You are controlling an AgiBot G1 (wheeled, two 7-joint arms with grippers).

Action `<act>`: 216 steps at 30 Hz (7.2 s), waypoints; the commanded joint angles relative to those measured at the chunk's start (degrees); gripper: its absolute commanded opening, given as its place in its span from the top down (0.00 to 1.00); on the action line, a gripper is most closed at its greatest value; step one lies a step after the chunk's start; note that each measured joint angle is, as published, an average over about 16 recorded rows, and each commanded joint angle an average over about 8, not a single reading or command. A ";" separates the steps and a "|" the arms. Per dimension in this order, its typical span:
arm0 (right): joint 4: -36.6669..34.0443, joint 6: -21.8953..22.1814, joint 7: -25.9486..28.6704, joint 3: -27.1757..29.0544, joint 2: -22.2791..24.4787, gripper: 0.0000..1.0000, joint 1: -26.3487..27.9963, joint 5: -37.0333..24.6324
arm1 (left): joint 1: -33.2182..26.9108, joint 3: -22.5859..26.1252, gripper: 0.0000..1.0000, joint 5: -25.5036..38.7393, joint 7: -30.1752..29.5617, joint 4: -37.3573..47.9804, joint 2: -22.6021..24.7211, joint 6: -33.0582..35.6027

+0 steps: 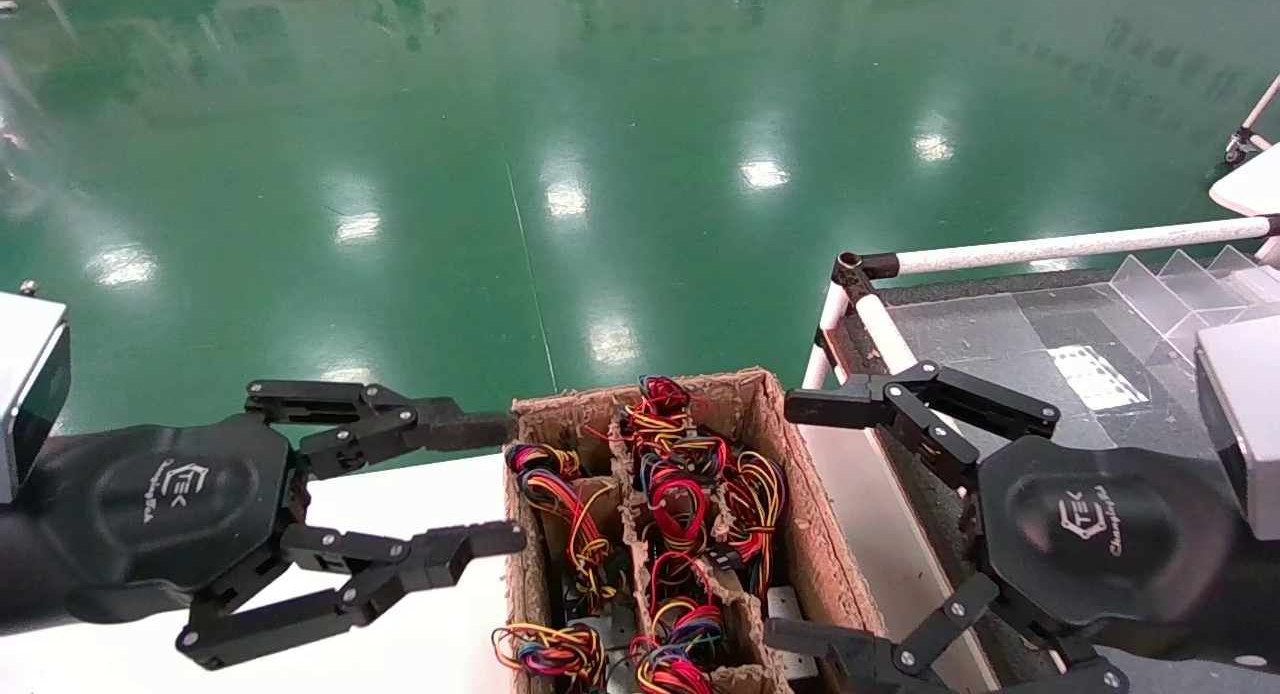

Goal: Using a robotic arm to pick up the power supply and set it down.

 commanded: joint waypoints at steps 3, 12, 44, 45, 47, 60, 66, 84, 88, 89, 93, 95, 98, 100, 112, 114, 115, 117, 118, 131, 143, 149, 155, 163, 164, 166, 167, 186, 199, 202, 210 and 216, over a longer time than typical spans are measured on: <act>0.00 0.00 0.00 0.00 0.00 0.00 0.00 0.00 | 0.00 0.00 1.00 0.00 0.00 0.00 0.00 0.00; 0.00 0.00 0.00 0.00 0.00 0.00 0.00 0.00 | 0.00 0.00 1.00 0.00 0.00 0.00 0.00 0.00; -0.11 0.16 0.04 -0.03 0.00 0.00 -0.02 -0.20 | 0.00 0.00 0.00 0.00 0.00 0.00 0.00 0.00; -0.20 0.28 0.08 -0.09 -0.01 0.00 -0.02 -0.35 | 0.00 0.00 0.00 0.00 0.00 0.00 0.00 0.00; -0.48 0.50 0.15 -0.30 -0.06 0.00 0.07 -0.79 | 0.00 0.00 0.00 0.00 0.00 0.00 0.00 0.00; -6.09 3.89 2.95 -6.13 -2.25 0.00 6.78 -14.83 | -0.01 0.01 0.00 0.00 0.01 0.01 0.00 0.00; -12.29 2.19 4.57 -11.46 -6.14 0.00 15.55 -25.34 | -0.01 0.02 0.00 -0.01 0.01 0.01 0.00 0.00; -31.16 0.75 -7.49 -20.91 -18.74 0.00 28.15 -42.39 | -0.01 0.03 0.00 -0.01 0.01 0.01 0.00 0.00; -33.42 2.65 -9.98 -21.30 -20.34 0.03 28.26 -43.51 | -0.01 0.03 0.00 -0.02 0.02 0.01 -0.01 0.00; -34.02 3.03 -10.47 -21.41 -20.74 0.12 28.30 -43.77 | -0.01 0.03 0.00 -0.02 0.02 0.01 -0.01 0.00; -36.44 4.63 -12.30 -21.79 -22.26 0.62 28.57 -44.76 | -0.01 0.03 0.00 -0.02 0.02 0.01 -0.01 0.00; -37.70 5.21 -13.15 -21.89 -22.95 0.87 28.78 -45.03 | -0.01 0.03 0.00 -0.02 0.02 0.01 -0.01 0.00; -39.51 5.89 -14.44 -22.11 -23.97 1.00 29.25 -45.52 | -0.02 0.03 0.00 -0.02 0.02 0.01 -0.01 -0.01; -40.69 6.06 -15.20 -22.32 -24.67 1.00 29.62 -45.83 | -0.02 0.04 0.00 -0.02 0.02 0.01 -0.01 -0.01; -47.31 5.84 -18.84 -23.47 -28.11 1.00 32.09 -47.38 | -0.02 0.04 0.00 -0.03 0.02 0.01 -0.01 -0.01; -48.33 5.71 -19.38 -23.55 -28.54 1.00 32.35 -47.43 | -0.02 0.04 0.00 -0.03 0.02 0.01 -0.01 -0.01; -48.78 5.67 -19.66 -23.57 -28.73 1.00 32.47 -47.44 | -0.02 0.04 0.00 -0.03 0.02 0.01 -0.01 -0.01; -49.61 5.60 -20.30 -23.63 -29.09 1.00 32.72 -47.50 | -0.02 0.05 0.00 -0.03 0.02 0.01 -0.01 -0.01; -49.96 5.58 -20.62 -23.67 -29.23 1.00 32.86 -47.55 | -0.02 0.05 0.00 -0.03 0.02 0.01 -0.01 -0.01; -53.36 5.07 -23.61 -24.57 -30.27 1.00 34.83 -48.96 | -0.02 0.05 0.00 -0.03 0.03 0.01 -0.01 -0.01; -55.61 4.05 -25.14 -24.87 -30.67 1.00 35.46 -49.25 | -0.02 0.06 0.00 -0.04 0.03 0.01 -0.02 -0.02; -56.43 4.19 -25.85 -24.79 -30.85 1.00 35.58 -49.14 | -0.02 0.06 0.00 -0.04 0.03 0.01 -0.02 -0.02; -57.06 4.19 -26.55 -24.62 -30.86 1.00 35.72 -48.91 | -0.02 0.07 0.00 -0.04 0.04 0.01 -0.02 -0.02; -56.86 3.26 -27.41 -24.11 -30.21 1.00 36.26 -48.12 | -0.03 0.07 0.00 -0.05 0.04 0.01 -0.02 -0.02; -56.71 3.03 -27.45 -24.01 -30.06 1.00 36.33 -47.96 | -0.03 0.07 0.00 -0.05 0.04 0.01 -0.02 -0.02; -56.30 2.62 -27.57 -23.77 -29.71 1.00 36.45 -47.59 | -0.03 0.07 0.00 -0.05 0.04 0.01 -0.02 -0.02; -56.00 2.45 -27.65 -23.63 -29.49 1.00 36.48 -47.38 | -0.03 0.07 0.00 -0.05 0.04 0.01 -0.02 -0.02; -37.32 3.45 -23.74 -20.31 -22.06 1.00 33.81 -43.44 | -0.03 0.09 0.00 -0.05 0.04 0.01 -0.03 -0.03; -21.79 11.68 -16.46 -15.54 -17.20 1.00 28.41 -39.10 | -0.03 0.09 0.00 -0.06 0.05 0.01 -0.03 -0.03; -19.97 13.69 -15.56 -14.38 -16.67 1.00 27.52 -38.06 | -0.03 0.10 0.00 -0.06 0.05 0.01 -0.03 -0.03; -17.34 16.15 -14.62 -12.01 -15.67 1.00 26.35 -35.34 | -0.03 0.10 0.00 -0.06 0.05 0.01 -0.03 -0.03; -16.43 14.79 -13.67 -11.02 -14.61 1.00 26.07 -33.02 | -0.03 0.10 0.00 -0.07 0.05 0.01 -0.03 -0.03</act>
